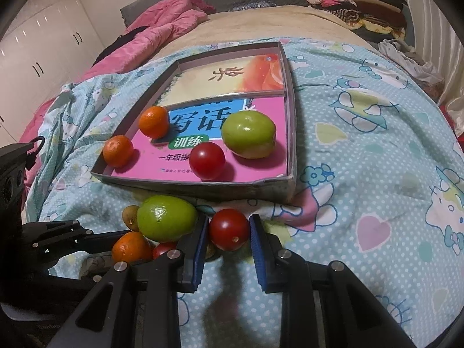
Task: Organize fruits
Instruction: 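Grasp another mandarin orange with the left tool while the right tool grasps a red tomato, then carry the orange over the box with the left tool while the right tool carries the tomato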
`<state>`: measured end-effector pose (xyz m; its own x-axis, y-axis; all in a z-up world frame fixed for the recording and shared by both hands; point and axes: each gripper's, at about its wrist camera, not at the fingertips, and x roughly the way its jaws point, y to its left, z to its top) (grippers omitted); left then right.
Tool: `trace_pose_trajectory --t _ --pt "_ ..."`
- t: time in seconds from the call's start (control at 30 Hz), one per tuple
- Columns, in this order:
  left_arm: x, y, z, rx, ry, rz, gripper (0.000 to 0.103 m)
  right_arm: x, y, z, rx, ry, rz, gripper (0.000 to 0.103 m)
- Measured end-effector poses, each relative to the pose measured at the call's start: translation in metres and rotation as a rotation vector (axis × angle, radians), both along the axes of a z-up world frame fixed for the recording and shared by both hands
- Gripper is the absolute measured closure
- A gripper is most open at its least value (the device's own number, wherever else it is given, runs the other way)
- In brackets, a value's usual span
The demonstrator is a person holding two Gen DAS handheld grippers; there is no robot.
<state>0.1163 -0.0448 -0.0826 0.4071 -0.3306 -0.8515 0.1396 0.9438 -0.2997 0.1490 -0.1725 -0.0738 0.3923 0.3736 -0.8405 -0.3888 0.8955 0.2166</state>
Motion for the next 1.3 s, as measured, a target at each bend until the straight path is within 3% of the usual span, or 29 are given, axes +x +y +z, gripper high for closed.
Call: trace_pose_trajectory --t 0.53,1.07,1.3 --pt "-0.018 0.017 0.034 0.005 -0.095 0.055 0.065 -0.013 0.002 0.022 0.043 -0.075 0.027 0.074" --pt "-0.023 0.046 0.062 0.017 -0.202 0.170 0.065 -0.032 0.022 0.060 0.115 -0.269 0.139 0.074" --pt "-0.017 0.049 0.067 0.028 -0.222 0.187 0.065 -0.031 0.022 0.063 0.120 -0.290 0.140 0.074"
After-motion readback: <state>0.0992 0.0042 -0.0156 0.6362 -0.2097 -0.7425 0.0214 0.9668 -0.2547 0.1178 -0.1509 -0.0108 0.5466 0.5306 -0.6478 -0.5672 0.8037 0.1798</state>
